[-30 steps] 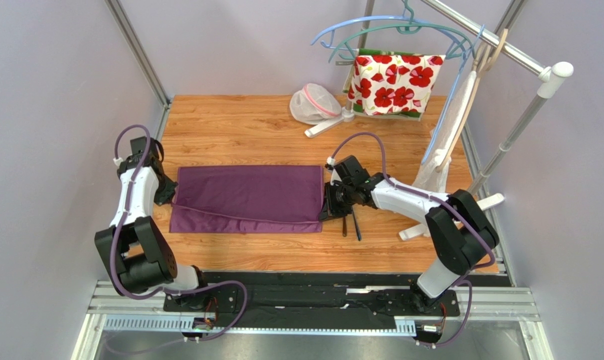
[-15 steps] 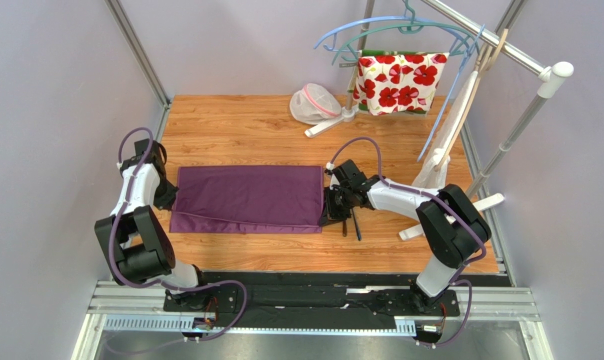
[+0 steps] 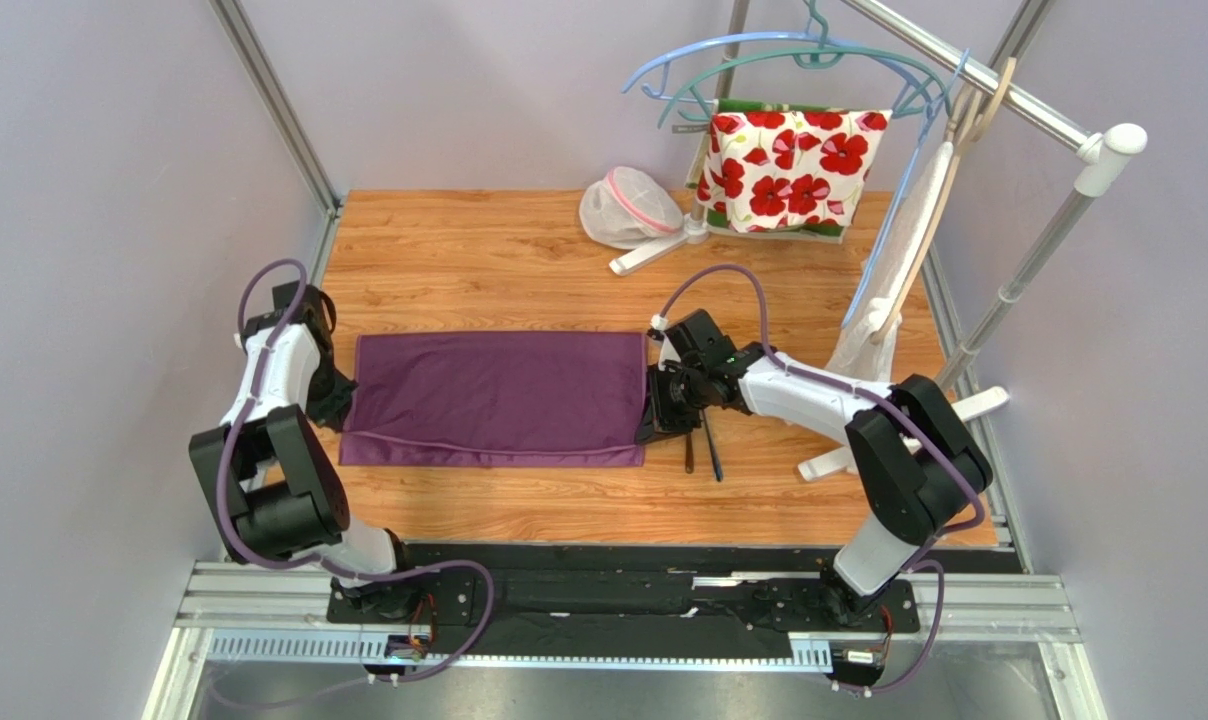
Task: Fold the napkin into a case and place the utensils inside
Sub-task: Fold and flatten the napkin at the center of the board.
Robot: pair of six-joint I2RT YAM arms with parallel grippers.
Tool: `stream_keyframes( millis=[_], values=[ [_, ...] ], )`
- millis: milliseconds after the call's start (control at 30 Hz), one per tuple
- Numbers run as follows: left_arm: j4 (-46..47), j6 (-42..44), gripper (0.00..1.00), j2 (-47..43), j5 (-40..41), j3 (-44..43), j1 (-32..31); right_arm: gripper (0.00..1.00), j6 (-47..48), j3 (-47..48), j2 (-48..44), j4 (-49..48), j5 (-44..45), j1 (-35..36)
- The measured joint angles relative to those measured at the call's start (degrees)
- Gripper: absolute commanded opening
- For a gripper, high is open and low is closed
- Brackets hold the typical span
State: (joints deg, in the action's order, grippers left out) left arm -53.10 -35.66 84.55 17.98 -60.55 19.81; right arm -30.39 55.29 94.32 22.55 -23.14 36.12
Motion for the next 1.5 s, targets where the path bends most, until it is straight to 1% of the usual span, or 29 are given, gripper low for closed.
stream_keyframes(
  millis=[267, 500, 667, 933, 1033, 1300, 1500],
  values=[
    [-2.2, -2.1, 0.0, 9.3, 1.2, 0.0, 0.2, 0.0, -0.5, 0.0, 1.0, -0.8, -2.1, 0.1],
    [-3.2, -3.5, 0.0, 11.2, 2.5, 0.0, 0.8, 0.0, -0.7, -0.1, 2.3, -1.0, -2.7, 0.1],
    [-3.8, -3.7, 0.0, 10.3, 3.0, 0.0, 0.8, 0.0, -0.1, 0.3, 2.3, 0.0, -1.9, 0.1],
    [-6.7, -3.5, 0.0, 1.9, 3.6, -3.0, 0.8, 0.0, 0.6, 3.1, -0.3, 3.1, -1.4, 0.1],
    [-7.2, -3.5, 0.0, 0.5, 3.8, -3.4, 0.8, 0.0, 0.6, 3.1, -1.8, 3.6, -1.6, 0.1],
    [-7.5, -3.5, 0.0, 1.1, 4.5, -0.9, 0.8, 0.0, 0.2, 2.5, -2.1, 3.7, -2.7, 0.4],
    [-7.4, -3.7, 0.0, 4.4, 5.9, 0.1, 1.3, 0.0, -0.5, 0.0, -1.8, 2.8, -4.0, 1.7]
  ],
)
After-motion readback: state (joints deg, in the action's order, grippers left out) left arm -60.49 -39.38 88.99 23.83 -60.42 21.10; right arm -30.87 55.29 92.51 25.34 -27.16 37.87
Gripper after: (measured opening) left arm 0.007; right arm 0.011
